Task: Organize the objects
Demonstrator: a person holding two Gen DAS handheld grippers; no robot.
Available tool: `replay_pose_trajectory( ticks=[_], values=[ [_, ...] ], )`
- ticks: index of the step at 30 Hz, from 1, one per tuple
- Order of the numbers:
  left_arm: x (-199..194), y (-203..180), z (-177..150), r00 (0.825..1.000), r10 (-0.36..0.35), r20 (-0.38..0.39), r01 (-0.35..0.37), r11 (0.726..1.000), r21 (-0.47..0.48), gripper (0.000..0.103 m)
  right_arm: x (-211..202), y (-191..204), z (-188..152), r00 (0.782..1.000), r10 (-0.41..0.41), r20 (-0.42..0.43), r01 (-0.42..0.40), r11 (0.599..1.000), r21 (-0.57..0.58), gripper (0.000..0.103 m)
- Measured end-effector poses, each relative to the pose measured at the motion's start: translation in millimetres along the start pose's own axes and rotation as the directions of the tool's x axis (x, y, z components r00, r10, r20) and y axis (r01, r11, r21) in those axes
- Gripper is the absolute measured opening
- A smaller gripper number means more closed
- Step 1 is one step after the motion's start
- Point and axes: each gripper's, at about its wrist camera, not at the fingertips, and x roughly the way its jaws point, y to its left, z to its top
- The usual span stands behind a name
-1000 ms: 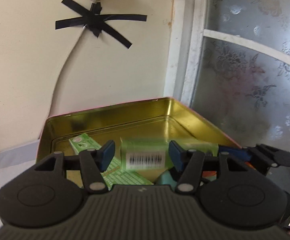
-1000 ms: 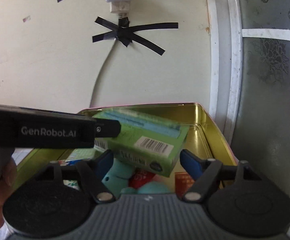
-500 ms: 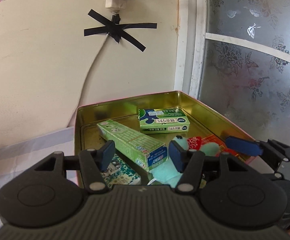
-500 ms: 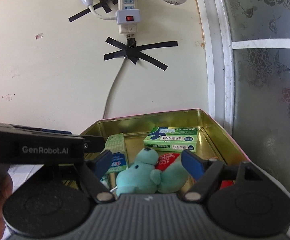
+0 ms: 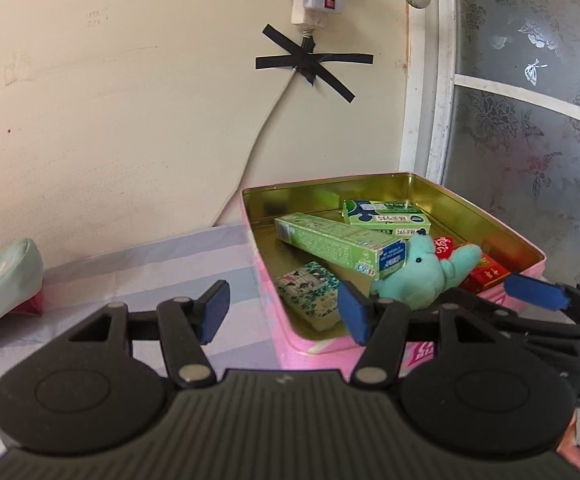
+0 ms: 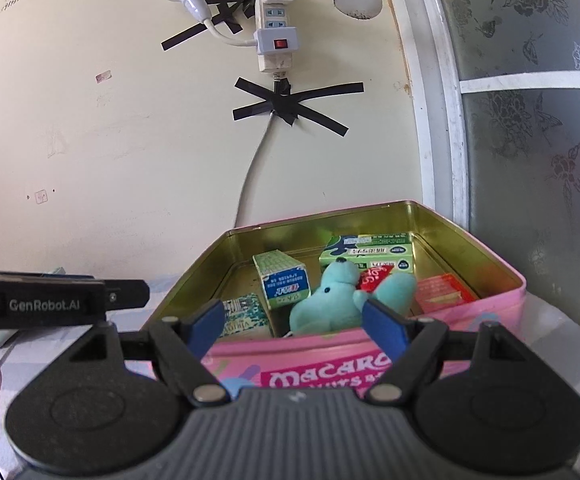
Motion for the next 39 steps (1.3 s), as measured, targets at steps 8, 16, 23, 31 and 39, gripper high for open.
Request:
replay_pose_trajectory(
  ticks=[8,16,23,31,39],
  values=[
    [-4,34,-23,0.998,0.043,-0.036,-0.045,0.998,-0.04,0.062,-7,19,-13,0.999,0.039,-0.037,-0.038,0.999,0.024,0.078],
    [-2,76,-43,0.991,0.103,-0.08,-0.11,0.99,-0.087,0.062,-4,62,-21,0.992,0.106,-0.067,-0.109,0.993,-0.043,0.078],
    [-1,115,-58,0.981,0.162,-0.109,-0.173,0.98,-0.103,0.062,7,96,-26,0.982,0.153,-0.113,-0.164,0.982,-0.095,0.078],
    [1,169,-71,0.957,0.25,-0.147,-0.269,0.954,-0.132,0.062,24,133,-33,0.959,0.213,-0.185,-0.24,0.961,-0.14,0.078],
    [7,216,-85,0.943,0.273,-0.191,-0.317,0.913,-0.258,0.062,56,171,-39,0.916,0.283,-0.283,-0.332,0.932,-0.144,0.078]
  ],
)
